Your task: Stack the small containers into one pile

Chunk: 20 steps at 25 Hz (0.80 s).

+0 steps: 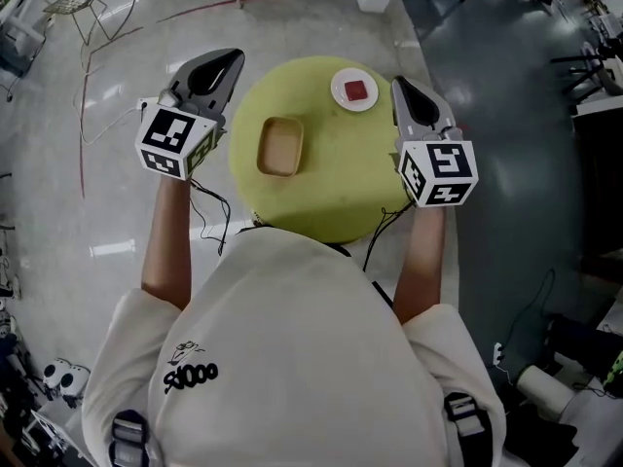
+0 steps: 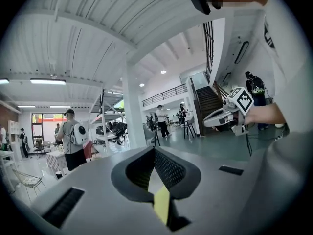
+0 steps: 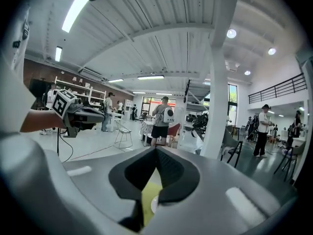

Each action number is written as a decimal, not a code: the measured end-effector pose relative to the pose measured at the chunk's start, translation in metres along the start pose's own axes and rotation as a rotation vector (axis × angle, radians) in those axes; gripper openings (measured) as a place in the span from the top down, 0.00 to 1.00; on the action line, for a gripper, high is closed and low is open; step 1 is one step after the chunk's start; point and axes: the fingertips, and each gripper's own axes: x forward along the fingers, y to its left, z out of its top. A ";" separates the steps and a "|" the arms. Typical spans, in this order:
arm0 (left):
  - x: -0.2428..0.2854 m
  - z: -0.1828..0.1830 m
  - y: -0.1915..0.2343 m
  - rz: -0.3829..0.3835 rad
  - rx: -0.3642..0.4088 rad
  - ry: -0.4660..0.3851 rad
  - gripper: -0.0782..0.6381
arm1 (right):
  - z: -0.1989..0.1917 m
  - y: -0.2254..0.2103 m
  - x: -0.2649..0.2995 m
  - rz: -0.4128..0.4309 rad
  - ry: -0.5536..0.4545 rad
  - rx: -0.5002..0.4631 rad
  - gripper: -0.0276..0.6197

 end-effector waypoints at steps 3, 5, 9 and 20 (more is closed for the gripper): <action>-0.005 0.028 -0.008 0.005 0.034 -0.048 0.88 | 0.028 -0.005 -0.016 -0.018 -0.058 -0.026 0.94; -0.007 0.046 -0.012 0.013 0.070 -0.075 0.88 | 0.045 -0.007 -0.024 -0.023 -0.094 -0.051 0.94; -0.015 0.069 -0.021 0.001 0.131 -0.121 0.88 | 0.067 0.001 -0.036 -0.014 -0.139 -0.107 0.94; -0.023 0.093 -0.029 0.000 0.174 -0.176 0.88 | 0.079 0.013 -0.043 0.020 -0.147 -0.152 0.94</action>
